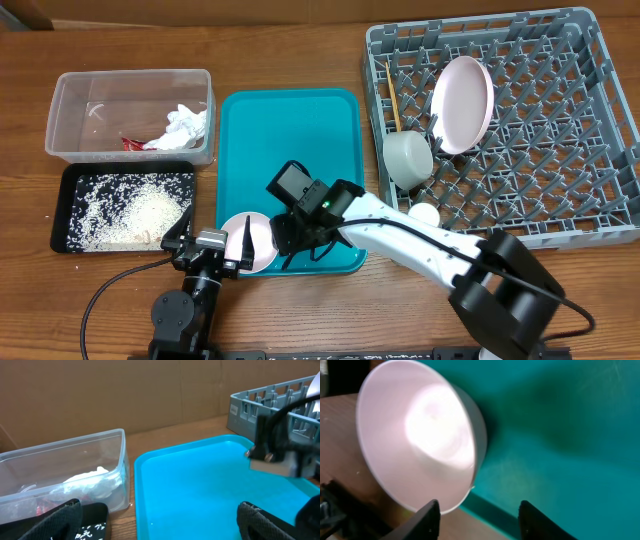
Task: Sort waste into correct bins and load items into the dishwasher
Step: 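Reach the right gripper to the pink bowl and grasp its rim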
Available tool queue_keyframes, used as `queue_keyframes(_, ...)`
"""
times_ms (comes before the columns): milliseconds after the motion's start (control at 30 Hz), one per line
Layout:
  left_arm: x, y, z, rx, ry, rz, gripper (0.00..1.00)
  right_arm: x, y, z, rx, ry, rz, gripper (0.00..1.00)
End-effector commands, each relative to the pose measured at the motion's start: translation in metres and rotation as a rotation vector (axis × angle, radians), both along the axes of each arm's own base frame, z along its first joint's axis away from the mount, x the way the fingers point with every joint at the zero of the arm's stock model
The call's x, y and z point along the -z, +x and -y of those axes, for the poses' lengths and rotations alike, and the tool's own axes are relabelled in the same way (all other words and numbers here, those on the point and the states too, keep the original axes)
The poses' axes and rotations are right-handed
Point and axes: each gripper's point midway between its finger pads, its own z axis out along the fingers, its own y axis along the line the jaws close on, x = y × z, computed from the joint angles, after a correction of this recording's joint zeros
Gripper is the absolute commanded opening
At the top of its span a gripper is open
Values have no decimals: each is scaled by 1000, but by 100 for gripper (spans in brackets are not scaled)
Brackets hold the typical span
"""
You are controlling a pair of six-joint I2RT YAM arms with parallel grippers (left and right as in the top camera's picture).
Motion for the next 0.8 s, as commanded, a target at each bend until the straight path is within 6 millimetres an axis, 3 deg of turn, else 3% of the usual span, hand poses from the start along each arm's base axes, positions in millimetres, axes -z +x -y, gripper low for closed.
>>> queue_keyframes(0,0,0,-3,-12,18,8,100,23,10,0,47,-41,0,46)
queue_keyframes(67,0,0,-3,-12,18,8,100,28,7,-3,39,-30,-22,30)
queue_keyframes(200,0,0,-3,-12,18,8,100,25,9,-6,38,-20,-14,20)
queue_keyframes(300,0,0,-3,-12,18,8,100,21,10,-6,40,-18,-8,5)
queue_keyframes(500,0,0,-3,-12,18,8,100,-15,33,23,110,-118,124,4)
queue_keyframes(600,0,0,-3,-12,18,8,100,-34,41,31,104,-130,203,27)
queue_keyframes(633,0,0,-3,-12,18,8,100,-36,42,32,109,-128,207,28)
queue_keyframes(700,0,0,-3,-12,18,8,100,-36,42,35,116,-133,199,4)
queue_keyframes(767,0,0,-3,-12,18,8,100,-33,42,42,128,-159,195,4)
